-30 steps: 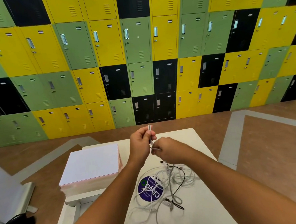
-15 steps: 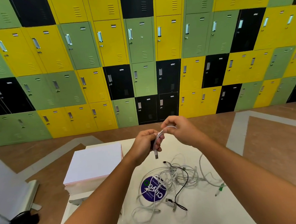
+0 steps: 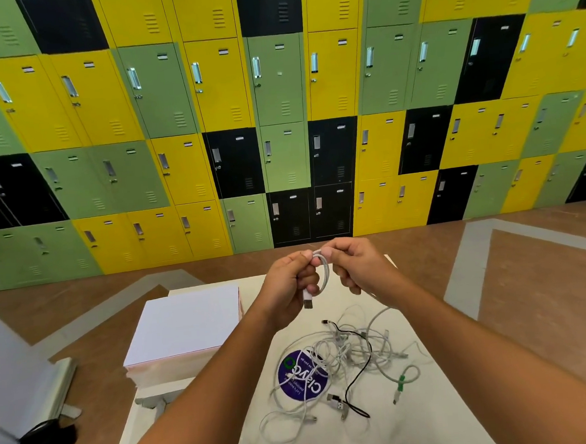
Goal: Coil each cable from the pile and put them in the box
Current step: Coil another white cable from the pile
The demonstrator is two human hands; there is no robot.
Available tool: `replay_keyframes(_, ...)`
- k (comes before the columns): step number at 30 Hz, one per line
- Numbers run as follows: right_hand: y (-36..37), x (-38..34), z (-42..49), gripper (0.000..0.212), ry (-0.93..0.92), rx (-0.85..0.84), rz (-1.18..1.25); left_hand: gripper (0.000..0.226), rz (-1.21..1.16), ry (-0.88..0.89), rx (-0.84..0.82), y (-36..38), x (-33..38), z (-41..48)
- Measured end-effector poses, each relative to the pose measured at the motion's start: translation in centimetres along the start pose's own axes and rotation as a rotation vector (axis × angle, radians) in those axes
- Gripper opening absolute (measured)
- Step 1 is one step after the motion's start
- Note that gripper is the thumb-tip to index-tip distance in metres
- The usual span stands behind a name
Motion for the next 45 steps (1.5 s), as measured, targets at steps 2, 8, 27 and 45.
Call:
replay_keyframes(2,0.3,0.3,-0.2,0.022,0.015,-0.036,0.023,0.031,-0.025,0.015,-0.003,-0.2,0.2,0.0)
replay_keyframes(8,2.9,2.8,-1.1,0.027,0.109,-0.117,-0.111,0.029,-0.389,0.054,0.102,-0.6,0.4,0.6)
replay_keyframes(27,4.5,-1.3,-1.5,0.018,-0.15,-0.134,-0.962,0.025,0.615,0.267,0.152,-4.8,-0.4,0.4)
replay_keyframes(45,1.1,-0.2,0.1,0.008,-0.03,-0.01,-0.258,0.029,0.071,-0.066,0.022,-2.0,-1.8,-0.8)
Point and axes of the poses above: each hand's wrist, its own z-axis towards the middle knuckle, its own y-axis out of the palm, x = y × z, the point moved 7 cm from there along z, towards the middle knuckle, and after that the axes turned 15 degrees about -z, right-handed, at the moved point
